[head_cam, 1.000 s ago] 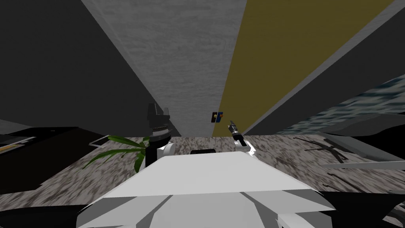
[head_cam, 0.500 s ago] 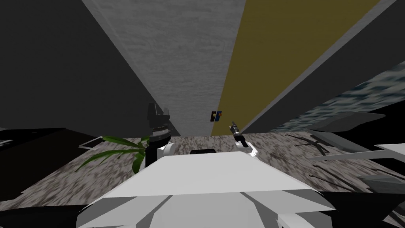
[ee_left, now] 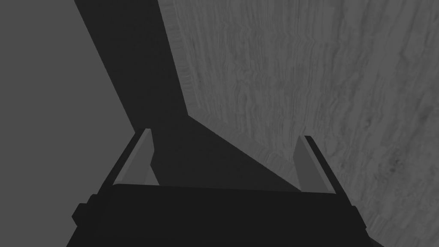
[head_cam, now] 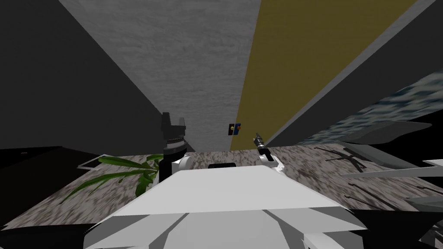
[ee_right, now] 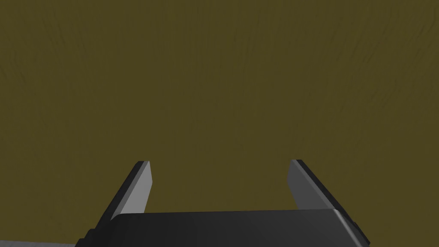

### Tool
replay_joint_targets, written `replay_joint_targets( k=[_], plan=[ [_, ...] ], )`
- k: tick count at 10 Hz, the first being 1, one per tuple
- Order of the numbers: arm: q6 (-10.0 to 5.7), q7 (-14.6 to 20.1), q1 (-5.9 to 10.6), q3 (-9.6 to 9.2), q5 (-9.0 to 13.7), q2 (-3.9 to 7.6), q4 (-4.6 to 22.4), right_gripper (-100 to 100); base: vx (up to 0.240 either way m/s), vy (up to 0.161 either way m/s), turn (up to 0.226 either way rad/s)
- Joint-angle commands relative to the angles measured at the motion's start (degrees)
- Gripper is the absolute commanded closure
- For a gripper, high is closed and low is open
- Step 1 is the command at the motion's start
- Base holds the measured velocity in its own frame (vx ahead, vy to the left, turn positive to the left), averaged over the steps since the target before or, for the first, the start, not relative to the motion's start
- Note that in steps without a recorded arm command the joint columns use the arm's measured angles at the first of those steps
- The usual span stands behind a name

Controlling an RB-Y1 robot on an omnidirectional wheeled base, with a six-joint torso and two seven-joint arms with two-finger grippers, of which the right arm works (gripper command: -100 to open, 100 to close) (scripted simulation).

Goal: Pull the door open

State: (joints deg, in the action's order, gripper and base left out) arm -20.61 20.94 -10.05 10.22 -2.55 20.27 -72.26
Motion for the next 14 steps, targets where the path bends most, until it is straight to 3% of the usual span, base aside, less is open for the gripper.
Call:
replay_joint_targets(
  k=[1, 5, 6, 7, 12, 13, 14],
  plan=[
    [-0.25, -0.14, 1.15, -0.64, -0.1, -0.53, 0.29, -100, 0.179, 0.02, 0.107],
    [-0.9, -0.31, 3.74, -3.61, -0.61, -2.6, -0.78, -100, 0.194, 0.087, 0.155],
    [-1.18, 0.02, 3.56, -3.06, -0.39, -1.77, 0.1, -100, 0.081, 0.068, 0.031],
    [-1.18, 0.02, 3.56, -3.06, -0.39, -1.77, 0.1, 100, -0.008, -0.008, -0.03],
    [-1.18, 0.02, 3.56, -3.06, -0.39, -1.77, 0.1, 100, -0.016, -0.015, -0.002],
    [-0.89, 0.19, 2.36, -1.82, -0.16, -0.81, 0.48, -100, -0.165, -0.082, -0.2],
    [-0.85, 0.25, 2.1, -1.63, -0.13, -0.62, 0.5, -100, -0.207, -0.114, -0.148]
  ],
)
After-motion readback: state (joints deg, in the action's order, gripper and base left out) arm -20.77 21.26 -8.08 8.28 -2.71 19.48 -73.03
